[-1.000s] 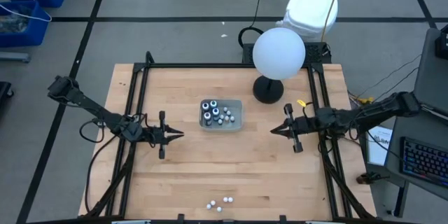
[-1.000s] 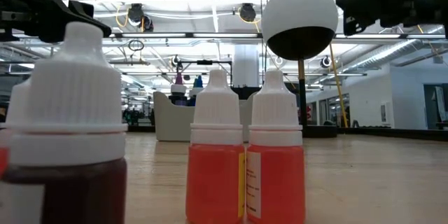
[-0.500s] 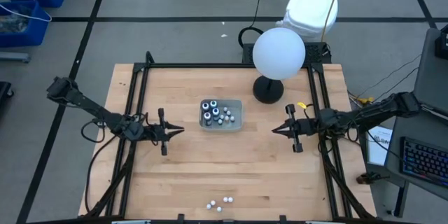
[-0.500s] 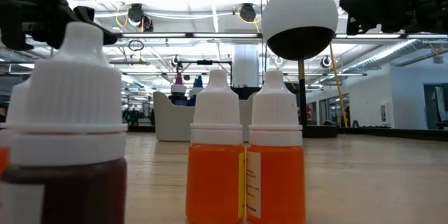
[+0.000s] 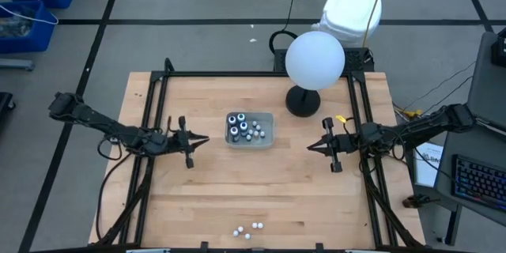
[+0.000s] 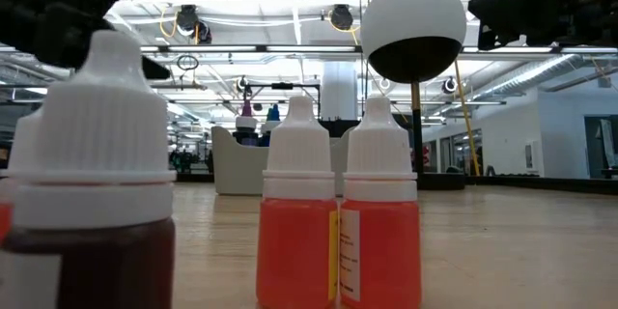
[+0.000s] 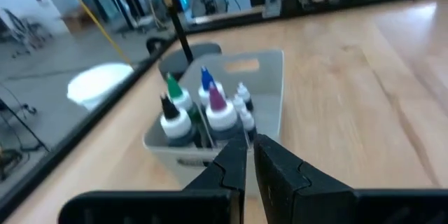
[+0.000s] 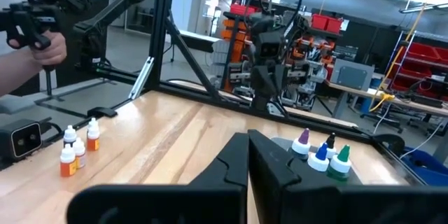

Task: Pick & Place food coloring
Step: Put the small yellow food coloring bottle into the gray bin

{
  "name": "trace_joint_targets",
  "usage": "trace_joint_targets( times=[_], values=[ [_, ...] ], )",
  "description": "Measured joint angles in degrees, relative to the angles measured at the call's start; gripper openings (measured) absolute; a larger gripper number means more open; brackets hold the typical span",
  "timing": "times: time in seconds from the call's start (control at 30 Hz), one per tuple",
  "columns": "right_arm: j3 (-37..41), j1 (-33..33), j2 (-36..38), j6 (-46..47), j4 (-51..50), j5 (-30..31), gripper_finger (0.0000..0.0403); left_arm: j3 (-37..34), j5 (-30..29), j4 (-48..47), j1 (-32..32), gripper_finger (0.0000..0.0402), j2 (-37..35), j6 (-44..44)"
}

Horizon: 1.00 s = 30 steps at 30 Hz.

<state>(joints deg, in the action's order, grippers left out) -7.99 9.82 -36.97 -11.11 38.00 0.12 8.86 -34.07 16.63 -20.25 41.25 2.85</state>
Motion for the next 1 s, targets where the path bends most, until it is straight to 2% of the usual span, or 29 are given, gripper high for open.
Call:
trace_joint_targets(
  times=[0.1, 0.17, 0.23, 0.33, 0.57, 0.67, 0.8, 1.0],
  values=[
    [0.00, 0.00, 0.00, 0.47, 0.34, 0.02, 0.0000, 0.05, 0.11, -1.93, -0.01, 0.0035, 0.02, -2.98],
    [0.00, 0.00, -0.02, 1.74, 0.26, 0.02, 0.0000, 1.74, 2.78, -4.43, -0.38, 0.0035, 0.03, -6.08],
    [0.00, 0.00, 0.00, 2.29, 0.24, 0.02, 0.0000, 5.43, 4.40, -8.67, -2.11, 0.0035, 1.05, -9.68],
    [0.00, 0.00, -0.03, 2.49, -0.19, 0.02, 0.0000, 13.22, 1.14, -17.02, -6.21, 0.0035, 5.87, -13.39],
    [0.00, 0.00, -0.08, 4.70, -3.31, 0.04, 0.0000, 37.99, -0.99, -37.04, -11.84, 0.0035, 26.21, -22.22],
    [0.00, 0.00, -0.09, 5.39, -4.42, 0.04, 0.0000, 46.68, 5.08, -39.41, -11.80, 0.0035, 35.34, -26.68],
    [0.00, 0.00, -0.04, 5.95, -4.40, 0.04, 0.0000, 57.52, 14.98, -40.63, -11.64, 0.0035, 47.64, -25.79],
    [0.00, 0.02, -0.07, 7.36, -4.69, 0.03, 0.0000, 77.60, 15.30, -54.02, -11.54, 0.0035, 65.92, -31.51]
  ],
)
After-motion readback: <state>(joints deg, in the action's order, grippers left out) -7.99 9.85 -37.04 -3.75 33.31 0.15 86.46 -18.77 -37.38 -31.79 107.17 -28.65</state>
